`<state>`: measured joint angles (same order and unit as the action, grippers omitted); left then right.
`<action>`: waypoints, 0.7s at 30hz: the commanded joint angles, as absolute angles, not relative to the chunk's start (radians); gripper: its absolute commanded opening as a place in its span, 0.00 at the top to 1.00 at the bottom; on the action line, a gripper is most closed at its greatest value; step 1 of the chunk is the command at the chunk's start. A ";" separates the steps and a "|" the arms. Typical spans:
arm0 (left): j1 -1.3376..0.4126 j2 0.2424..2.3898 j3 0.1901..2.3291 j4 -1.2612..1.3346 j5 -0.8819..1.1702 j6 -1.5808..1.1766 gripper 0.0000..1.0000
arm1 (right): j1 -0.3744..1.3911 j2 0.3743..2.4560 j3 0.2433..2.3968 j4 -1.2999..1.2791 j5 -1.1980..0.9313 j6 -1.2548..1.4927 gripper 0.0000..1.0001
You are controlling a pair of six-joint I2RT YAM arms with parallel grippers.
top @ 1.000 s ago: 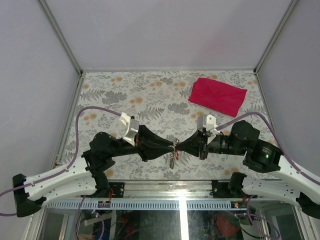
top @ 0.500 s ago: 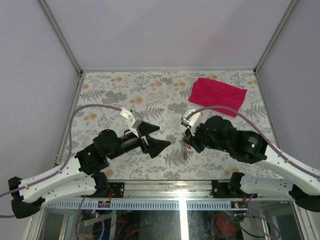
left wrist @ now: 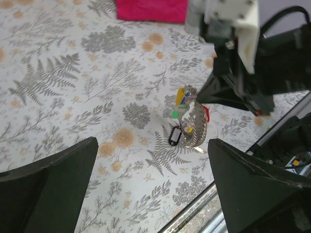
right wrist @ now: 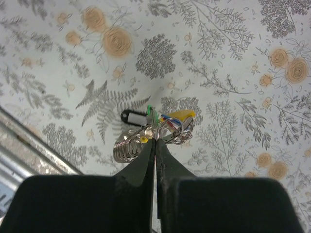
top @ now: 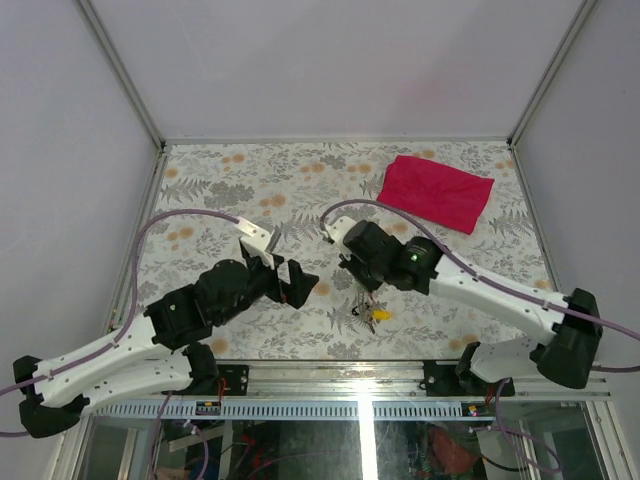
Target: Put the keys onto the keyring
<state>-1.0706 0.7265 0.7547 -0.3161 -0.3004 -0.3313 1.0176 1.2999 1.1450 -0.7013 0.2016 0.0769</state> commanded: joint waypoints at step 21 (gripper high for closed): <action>-1.056 0.714 0.791 -0.648 -0.469 -0.734 0.00 | 0.758 1.794 1.330 -0.129 -0.224 0.188 0.74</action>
